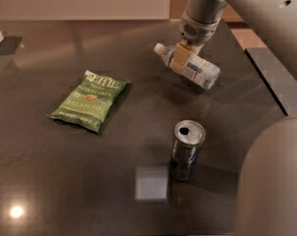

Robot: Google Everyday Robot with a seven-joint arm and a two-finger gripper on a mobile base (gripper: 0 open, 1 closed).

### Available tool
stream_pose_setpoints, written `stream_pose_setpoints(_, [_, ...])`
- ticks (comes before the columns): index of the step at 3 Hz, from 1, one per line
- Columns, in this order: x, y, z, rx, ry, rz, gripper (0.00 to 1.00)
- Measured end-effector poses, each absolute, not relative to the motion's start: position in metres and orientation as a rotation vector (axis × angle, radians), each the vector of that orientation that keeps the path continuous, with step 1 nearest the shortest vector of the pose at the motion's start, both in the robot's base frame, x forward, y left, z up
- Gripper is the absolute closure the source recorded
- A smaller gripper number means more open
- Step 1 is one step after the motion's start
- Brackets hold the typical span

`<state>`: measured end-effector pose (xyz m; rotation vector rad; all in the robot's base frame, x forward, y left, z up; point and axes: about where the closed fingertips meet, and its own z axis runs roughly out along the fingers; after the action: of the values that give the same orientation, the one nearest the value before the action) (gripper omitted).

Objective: Place blue plastic bottle upright

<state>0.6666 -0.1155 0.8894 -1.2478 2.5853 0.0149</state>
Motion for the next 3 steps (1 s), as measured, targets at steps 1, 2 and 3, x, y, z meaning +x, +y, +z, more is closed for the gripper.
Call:
stream_pose_setpoints(1, [0.661, -0.106, 0.917, -1.261, 2.430, 0.133, 1.00])
stream_pose_setpoints(2, [0.658, -0.099, 0.940, -1.244, 2.270, 0.265, 1.00])
stream_pose_setpoints(3, [0.655, -0.095, 0.956, -1.197, 2.135, 0.387, 1.00])
